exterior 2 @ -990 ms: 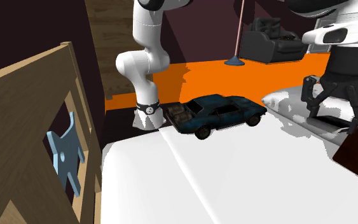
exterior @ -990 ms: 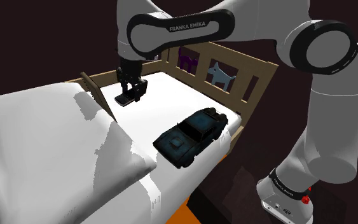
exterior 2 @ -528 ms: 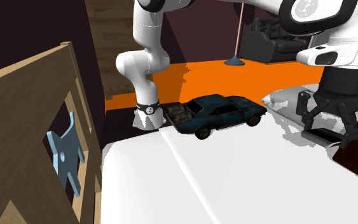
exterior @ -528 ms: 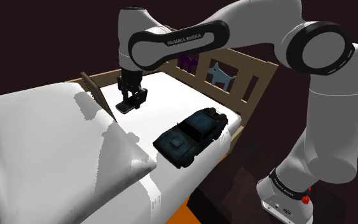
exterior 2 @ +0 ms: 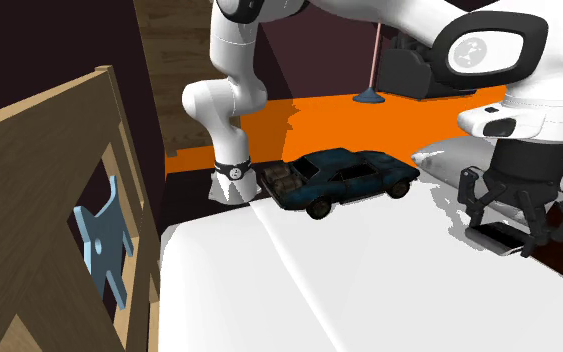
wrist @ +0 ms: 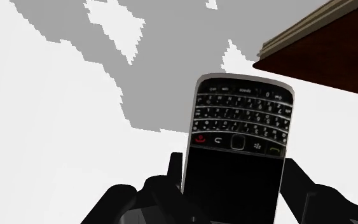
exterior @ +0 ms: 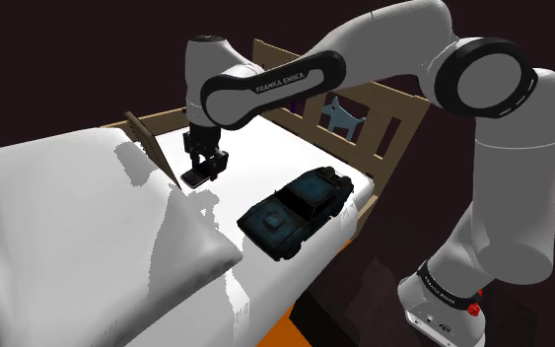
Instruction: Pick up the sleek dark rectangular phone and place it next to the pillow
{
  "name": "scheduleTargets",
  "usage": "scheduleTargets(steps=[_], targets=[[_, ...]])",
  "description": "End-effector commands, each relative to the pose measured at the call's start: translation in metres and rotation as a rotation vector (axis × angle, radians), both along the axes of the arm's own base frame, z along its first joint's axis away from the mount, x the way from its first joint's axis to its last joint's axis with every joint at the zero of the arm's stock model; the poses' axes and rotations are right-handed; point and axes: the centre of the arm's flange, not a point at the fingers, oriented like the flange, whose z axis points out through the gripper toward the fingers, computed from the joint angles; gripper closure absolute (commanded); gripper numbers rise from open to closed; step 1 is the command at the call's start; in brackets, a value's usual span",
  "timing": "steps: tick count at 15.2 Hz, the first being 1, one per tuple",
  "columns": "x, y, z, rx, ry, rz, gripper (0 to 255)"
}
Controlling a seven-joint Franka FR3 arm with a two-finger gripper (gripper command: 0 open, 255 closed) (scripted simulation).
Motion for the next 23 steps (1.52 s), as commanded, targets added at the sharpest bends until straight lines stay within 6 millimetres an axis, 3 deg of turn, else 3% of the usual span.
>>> scheduleTargets(steps=[1,3,11,12,17,21,23], targets=[[0.000,0.000,-0.011,0.000,0.000,0.000,255],[0.000,0.000,-0.025,0.000,0.000,0.000,255],[0.000,0.000,-0.025,0.000,0.000,0.000,255],[0.000,-0.001,-0.025,0.000,0.000,0.000,0],[0.000,-0.001,-0.025,0.000,0.000,0.000,0],[-0.003,-0.002,0.025,0.000,0.000,0.000,0],[-0.003,-0.003,0.025,0.000,0.000,0.000,0]])
